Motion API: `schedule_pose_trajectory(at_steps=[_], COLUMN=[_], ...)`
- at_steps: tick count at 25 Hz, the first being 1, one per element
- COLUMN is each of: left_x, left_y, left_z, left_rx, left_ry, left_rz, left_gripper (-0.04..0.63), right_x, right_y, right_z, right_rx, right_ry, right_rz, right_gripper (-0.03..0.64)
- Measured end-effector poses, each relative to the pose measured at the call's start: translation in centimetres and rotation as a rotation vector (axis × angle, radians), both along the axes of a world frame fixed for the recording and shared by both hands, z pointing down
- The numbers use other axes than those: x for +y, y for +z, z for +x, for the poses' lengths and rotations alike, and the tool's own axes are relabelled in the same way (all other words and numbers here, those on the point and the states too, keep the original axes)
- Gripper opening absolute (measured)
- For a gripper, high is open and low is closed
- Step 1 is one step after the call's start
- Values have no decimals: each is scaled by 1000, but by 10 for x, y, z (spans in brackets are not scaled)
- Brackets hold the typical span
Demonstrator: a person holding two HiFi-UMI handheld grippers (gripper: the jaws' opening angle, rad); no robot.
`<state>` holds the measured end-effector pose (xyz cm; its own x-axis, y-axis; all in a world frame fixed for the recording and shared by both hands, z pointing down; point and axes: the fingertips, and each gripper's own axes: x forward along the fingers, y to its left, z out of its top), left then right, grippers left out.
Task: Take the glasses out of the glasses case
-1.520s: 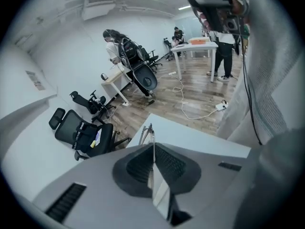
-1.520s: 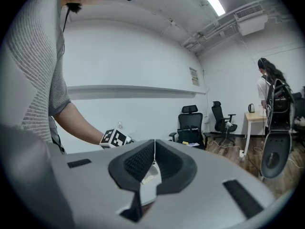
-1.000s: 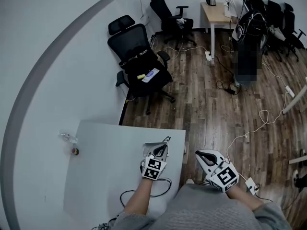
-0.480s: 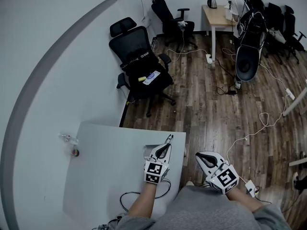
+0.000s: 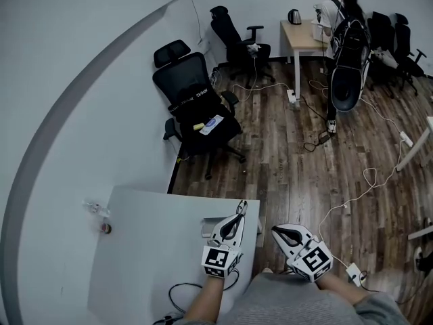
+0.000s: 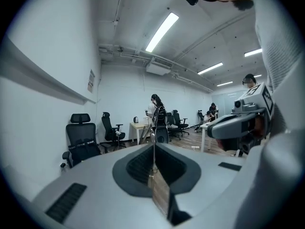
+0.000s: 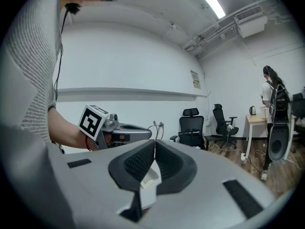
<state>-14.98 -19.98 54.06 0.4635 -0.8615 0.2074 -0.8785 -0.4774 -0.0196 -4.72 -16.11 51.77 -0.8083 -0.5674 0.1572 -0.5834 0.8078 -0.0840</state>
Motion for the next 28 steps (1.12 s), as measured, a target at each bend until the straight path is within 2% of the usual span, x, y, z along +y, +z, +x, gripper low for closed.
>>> schedule_pose_trajectory(at_steps=[5, 9, 12, 16, 24, 28], left_x=[8, 19, 24, 27, 30, 31], left_y=[-15, -32, -45, -55, -74, -75], left_z=[10, 24, 30, 31, 34, 37], left_rx=[40, 75, 89, 117, 147, 153], left_ry=[-2, 1, -1, -10, 1, 13], left_rz=[12, 38, 56, 79, 110, 107], left_gripper=[21, 21, 22, 22, 21, 22], right_x=[7, -1, 4, 5, -7, -4], right_y=[5, 6, 4, 1, -12, -13], right_z=[-2, 10, 7, 7, 17, 13], right_rx=[17, 1, -7, -11, -42, -36], right_ry=[-59, 6, -35, -37, 44, 13], right_rz=[6, -7, 8, 15, 18, 32], right_gripper=[14, 14, 14, 14, 14, 14])
